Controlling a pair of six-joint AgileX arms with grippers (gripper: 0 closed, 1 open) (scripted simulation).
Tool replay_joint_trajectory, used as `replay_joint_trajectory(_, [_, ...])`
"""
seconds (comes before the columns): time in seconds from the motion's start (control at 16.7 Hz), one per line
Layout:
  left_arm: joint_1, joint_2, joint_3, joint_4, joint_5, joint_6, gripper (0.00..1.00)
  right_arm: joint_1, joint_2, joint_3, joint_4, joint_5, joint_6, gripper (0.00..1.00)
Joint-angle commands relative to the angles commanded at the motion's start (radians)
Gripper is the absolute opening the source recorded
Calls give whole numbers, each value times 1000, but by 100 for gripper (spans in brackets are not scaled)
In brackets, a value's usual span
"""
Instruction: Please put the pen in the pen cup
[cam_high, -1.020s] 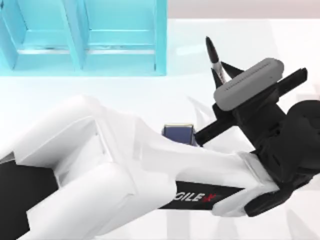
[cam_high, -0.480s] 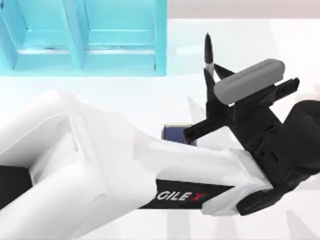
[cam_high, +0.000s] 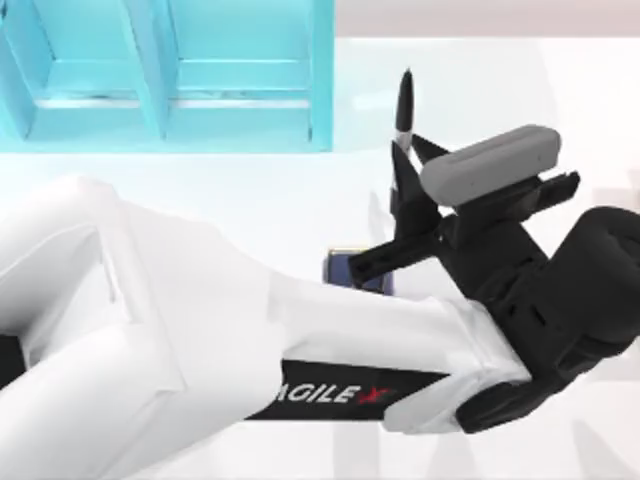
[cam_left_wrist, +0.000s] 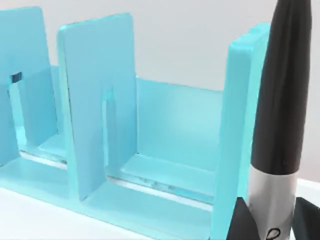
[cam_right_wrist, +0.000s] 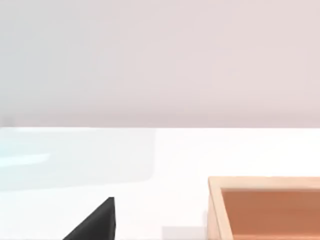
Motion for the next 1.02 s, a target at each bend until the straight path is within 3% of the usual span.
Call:
replay_joint_trajectory(0.78, [0, 0, 0, 0, 0, 0, 98, 0, 0, 0, 0, 0, 0, 100])
replay_joint_trajectory(1.02, [0, 0, 0, 0, 0, 0, 100, 0, 0, 0, 0, 0, 0, 100])
